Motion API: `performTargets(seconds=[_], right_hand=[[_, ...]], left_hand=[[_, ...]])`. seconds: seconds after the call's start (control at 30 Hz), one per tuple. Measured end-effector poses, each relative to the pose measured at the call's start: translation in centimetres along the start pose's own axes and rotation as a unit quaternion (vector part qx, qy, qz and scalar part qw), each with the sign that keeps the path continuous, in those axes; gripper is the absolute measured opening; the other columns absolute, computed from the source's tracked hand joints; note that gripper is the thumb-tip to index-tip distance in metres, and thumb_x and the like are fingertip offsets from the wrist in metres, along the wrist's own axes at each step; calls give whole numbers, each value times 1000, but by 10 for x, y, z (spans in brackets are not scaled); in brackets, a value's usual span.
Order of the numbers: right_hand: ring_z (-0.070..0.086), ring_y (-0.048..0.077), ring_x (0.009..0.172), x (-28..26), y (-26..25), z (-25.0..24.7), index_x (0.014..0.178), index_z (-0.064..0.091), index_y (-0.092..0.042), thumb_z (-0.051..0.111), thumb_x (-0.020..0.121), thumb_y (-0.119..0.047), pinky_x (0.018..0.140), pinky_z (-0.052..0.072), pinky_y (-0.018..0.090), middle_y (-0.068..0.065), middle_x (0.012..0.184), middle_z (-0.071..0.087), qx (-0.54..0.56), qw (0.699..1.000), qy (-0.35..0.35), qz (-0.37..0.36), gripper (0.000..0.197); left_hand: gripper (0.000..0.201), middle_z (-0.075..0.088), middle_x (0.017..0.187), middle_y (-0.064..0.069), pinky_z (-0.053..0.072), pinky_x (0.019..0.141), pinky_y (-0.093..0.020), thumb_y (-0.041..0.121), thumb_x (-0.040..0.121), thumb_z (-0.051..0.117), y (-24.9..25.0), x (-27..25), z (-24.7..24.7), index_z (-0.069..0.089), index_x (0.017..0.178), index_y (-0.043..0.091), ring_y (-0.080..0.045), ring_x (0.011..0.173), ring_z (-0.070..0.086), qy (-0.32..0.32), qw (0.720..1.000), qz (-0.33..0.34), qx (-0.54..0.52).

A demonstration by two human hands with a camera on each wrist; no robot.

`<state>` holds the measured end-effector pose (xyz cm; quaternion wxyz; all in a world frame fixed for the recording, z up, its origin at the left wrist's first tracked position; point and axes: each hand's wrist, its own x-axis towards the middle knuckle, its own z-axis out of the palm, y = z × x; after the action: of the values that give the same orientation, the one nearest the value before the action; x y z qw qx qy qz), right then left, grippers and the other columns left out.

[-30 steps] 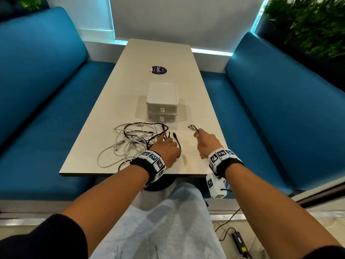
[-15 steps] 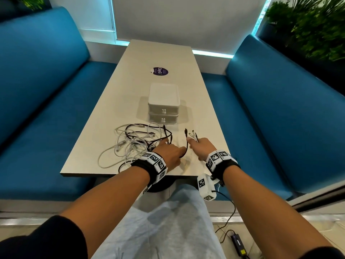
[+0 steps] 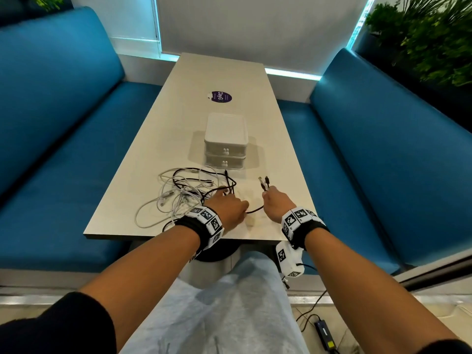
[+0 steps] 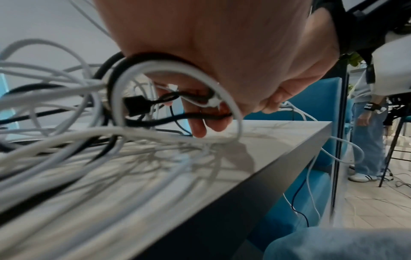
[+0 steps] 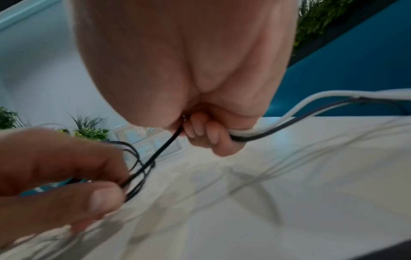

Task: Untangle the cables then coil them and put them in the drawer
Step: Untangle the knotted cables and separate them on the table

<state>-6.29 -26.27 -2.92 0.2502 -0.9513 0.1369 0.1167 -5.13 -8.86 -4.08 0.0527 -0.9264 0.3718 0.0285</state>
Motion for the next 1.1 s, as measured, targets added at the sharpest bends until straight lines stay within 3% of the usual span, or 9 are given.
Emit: performTargets(seconds=[0.2, 0.3, 0.47, 0.53, 0.6, 0.67, 0.73, 0.93, 1.1], right_hand=[[56, 40, 102, 3, 24, -22, 129, 37, -1, 33, 100, -9, 74, 38, 35, 25, 117, 57, -3, 995, 58, 81, 31], [53, 34, 86, 2, 15, -19, 118, 41, -6, 30, 102, -17, 71, 43, 37, 20, 103, 56, 68, 995, 63, 28, 23], [69, 30, 78, -2, -19, -6, 90, 42, -22, 32, 104, -31, 83, 55, 52, 7, 79, 64, 253, 964, 5, -85, 20], [63, 30, 66, -8, -38, -2, 89, 40, -19, 31, 105, -31, 75, 54, 50, 6, 67, 57, 294, 949, -42, -104, 22], [56, 26, 59, -11, -50, 3, 91, 42, -16, 32, 103, -32, 64, 50, 43, 6, 64, 53, 255, 956, -69, -128, 23], [53, 24, 65, -9, -52, 8, 92, 46, -14, 34, 103, -35, 68, 46, 40, 6, 73, 55, 168, 973, -74, -140, 27], [54, 26, 78, -9, -50, 12, 89, 47, -15, 38, 102, -35, 78, 44, 39, 7, 85, 58, 114, 981, -70, -139, 26], [57, 35, 98, -12, -41, 19, 103, 51, -8, 41, 101, -39, 76, 39, 37, 17, 106, 63, 1, 988, -42, -148, 33], [60, 41, 83, -14, -22, 13, 109, 46, -10, 32, 104, -35, 64, 44, 40, 19, 93, 62, -192, 960, 16, -203, 29]], left_hand=[[38, 71, 104, -2, 20, 109, -47, 42, 105, 30, -32, -8, 1, 61, 110, 21, -27, 109, 56, 19, 999, -12, 47], [33, 71, 99, -4, 20, 107, -47, 40, 104, 34, -28, -4, -1, 62, 108, 22, -28, 105, 58, -4, 998, -18, 55], [32, 71, 88, -3, 23, 102, -44, 40, 101, 38, -12, -1, -6, 67, 103, 25, -25, 94, 62, -29, 996, -36, 70], [30, 68, 83, -1, 21, 105, -45, 35, 100, 37, -8, 2, -11, 66, 100, 27, -23, 92, 61, -38, 996, -46, 59], [26, 66, 83, 1, 19, 108, -45, 27, 98, 37, -9, 4, -14, 62, 90, 28, -22, 93, 60, -42, 997, -54, 42], [23, 68, 89, 0, 18, 109, -44, 25, 99, 37, -11, 3, -15, 58, 90, 27, -22, 97, 60, -35, 997, -56, 38], [25, 69, 94, -1, 20, 108, -44, 27, 99, 39, -16, -3, -13, 62, 104, 22, -24, 102, 57, -31, 996, -50, 60], [20, 69, 103, 5, 21, 108, -49, 35, 99, 45, -30, -9, -4, 63, 105, 28, -24, 111, 52, -4, 997, -28, 71], [39, 66, 111, 1, 20, 108, -47, 47, 101, 36, -40, -7, -2, 63, 109, 20, -22, 121, 45, 46, 996, -55, 44]])
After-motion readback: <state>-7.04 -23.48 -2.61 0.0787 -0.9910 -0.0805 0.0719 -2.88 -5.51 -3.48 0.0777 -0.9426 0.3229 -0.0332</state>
